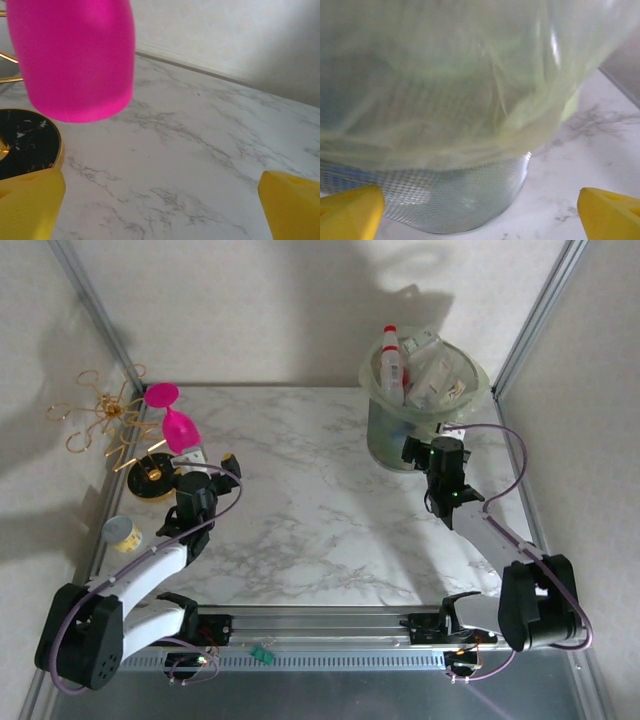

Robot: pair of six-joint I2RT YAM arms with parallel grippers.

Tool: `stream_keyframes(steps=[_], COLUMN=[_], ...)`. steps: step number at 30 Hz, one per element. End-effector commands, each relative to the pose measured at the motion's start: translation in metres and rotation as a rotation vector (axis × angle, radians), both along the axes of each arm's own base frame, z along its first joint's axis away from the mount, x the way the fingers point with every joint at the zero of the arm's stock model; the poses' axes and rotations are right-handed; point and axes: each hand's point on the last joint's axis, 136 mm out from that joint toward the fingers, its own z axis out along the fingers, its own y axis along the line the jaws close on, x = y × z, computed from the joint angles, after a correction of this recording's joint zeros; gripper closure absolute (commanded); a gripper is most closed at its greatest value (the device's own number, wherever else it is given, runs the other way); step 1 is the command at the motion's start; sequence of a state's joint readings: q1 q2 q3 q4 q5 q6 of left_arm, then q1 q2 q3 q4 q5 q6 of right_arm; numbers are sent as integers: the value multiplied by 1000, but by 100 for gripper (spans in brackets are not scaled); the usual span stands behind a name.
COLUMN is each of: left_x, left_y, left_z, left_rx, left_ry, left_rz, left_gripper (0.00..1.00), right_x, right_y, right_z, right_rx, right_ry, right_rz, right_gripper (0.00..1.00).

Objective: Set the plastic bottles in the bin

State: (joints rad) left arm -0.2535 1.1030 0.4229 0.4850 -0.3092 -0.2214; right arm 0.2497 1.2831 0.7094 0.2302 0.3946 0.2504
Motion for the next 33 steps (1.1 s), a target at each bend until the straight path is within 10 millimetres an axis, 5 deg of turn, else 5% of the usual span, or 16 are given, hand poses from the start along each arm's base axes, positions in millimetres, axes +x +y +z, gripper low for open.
stream_keyframes(steps=[1, 10, 18, 23, 33], left_x=[4, 16, 35, 60, 41], left_y=[19, 34, 57, 36, 45], left_z=[3, 0, 11, 5, -7], left_rx=[-1, 54, 73, 104, 93], left_ry=[-54, -137, -206, -146, -84], left_rz=[89, 117, 99, -23, 44], left_gripper=[1, 0, 0, 0, 0], right_x=[-2, -9, -19, -17, -7], right_y=[-39, -73, -103, -102, -66], right_z=[-9, -34, -35, -55, -56], right_rx=[-68, -21, 26, 52, -6], right_ry=[-9, -43, -209, -211, -208], right_rz=[-179, -168, -178, -136, 58], right_gripper=[1, 1, 1, 1, 1])
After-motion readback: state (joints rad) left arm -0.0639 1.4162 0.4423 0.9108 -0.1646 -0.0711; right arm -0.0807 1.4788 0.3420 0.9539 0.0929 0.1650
